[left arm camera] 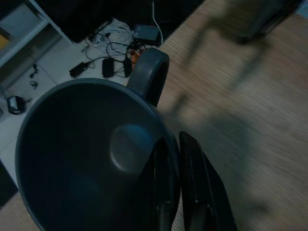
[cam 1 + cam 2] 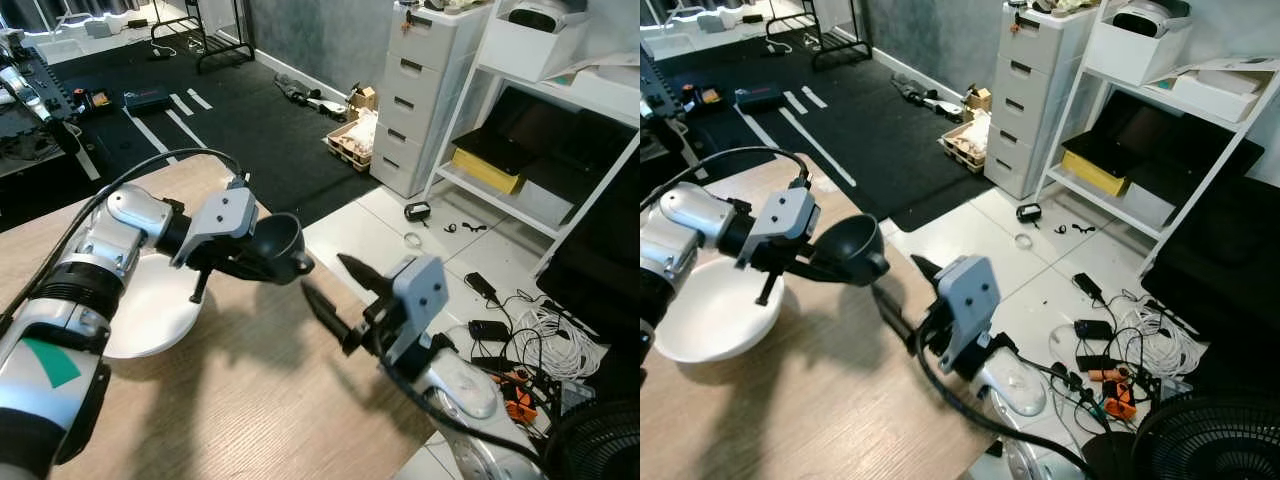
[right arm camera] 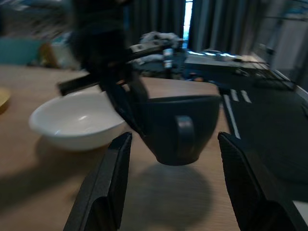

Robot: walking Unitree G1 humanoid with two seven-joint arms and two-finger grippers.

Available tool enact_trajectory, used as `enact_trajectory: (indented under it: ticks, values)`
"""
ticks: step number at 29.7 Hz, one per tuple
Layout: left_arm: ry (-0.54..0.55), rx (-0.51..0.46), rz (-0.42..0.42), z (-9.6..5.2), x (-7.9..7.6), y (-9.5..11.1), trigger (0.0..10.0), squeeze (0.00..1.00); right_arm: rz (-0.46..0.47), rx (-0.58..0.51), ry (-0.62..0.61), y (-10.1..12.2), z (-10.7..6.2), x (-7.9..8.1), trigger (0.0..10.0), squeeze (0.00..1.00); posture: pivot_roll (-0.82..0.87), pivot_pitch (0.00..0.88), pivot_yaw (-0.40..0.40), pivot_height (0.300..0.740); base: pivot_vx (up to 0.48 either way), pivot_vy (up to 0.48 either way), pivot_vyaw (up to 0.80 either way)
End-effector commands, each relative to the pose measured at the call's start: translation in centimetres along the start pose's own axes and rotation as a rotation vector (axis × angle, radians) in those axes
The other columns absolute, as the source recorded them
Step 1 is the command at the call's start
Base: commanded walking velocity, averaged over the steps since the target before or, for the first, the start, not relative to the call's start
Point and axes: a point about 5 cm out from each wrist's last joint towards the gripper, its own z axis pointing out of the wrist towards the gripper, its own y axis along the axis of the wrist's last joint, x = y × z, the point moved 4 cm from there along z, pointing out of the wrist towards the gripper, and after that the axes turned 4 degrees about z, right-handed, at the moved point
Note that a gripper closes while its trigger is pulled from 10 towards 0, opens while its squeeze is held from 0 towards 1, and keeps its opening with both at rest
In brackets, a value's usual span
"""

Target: Setting the table

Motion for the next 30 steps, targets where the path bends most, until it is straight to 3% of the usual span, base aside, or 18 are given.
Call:
enact_trajectory:
  ticks: [1,10,21,28,29,30]
  values:
    - [-0.054,0.012,-0.016,0.1,-1.0,-0.5,10.0,0.00,-0.004,0.009,0.069,0.0,-0.1,1.3,10.0,0.00,0.09,0.149,0.161,0.740,0.000,0.000,0.00]
    - [-0.136,-0.002,-0.028,0.9,-3.0,-0.2,10.0,0.00,-0.030,0.050,0.187,-0.6,-0.5,3.0,10.0,0.00,0.09,0.147,0.168,0.740,0.000,0.000,0.00]
    - [-0.172,-0.047,-0.022,0.6,-3.5,1.7,10.0,0.00,-0.048,0.088,0.141,-2.0,-0.6,2.5,10.0,0.00,0.10,0.148,0.175,0.740,0.000,0.000,0.00]
    - [-0.193,-0.067,-0.012,0.8,-3.9,2.5,10.0,0.00,0.021,0.061,0.079,-2.0,-0.4,1.7,10.0,0.00,0.10,0.149,0.177,0.740,0.000,0.000,0.00]
    - [-0.195,-0.069,-0.011,0.8,-4.0,2.6,10.0,0.00,0.035,0.052,0.072,-2.0,-0.4,1.7,6.8,0.00,0.10,0.150,0.177,0.740,0.000,0.000,0.00]
    - [-0.195,-0.069,-0.011,0.8,-4.0,2.6,10.0,0.00,0.035,0.052,0.072,-2.0,-0.4,1.7,6.8,0.00,0.10,0.150,0.177,0.740,0.000,0.000,0.00]
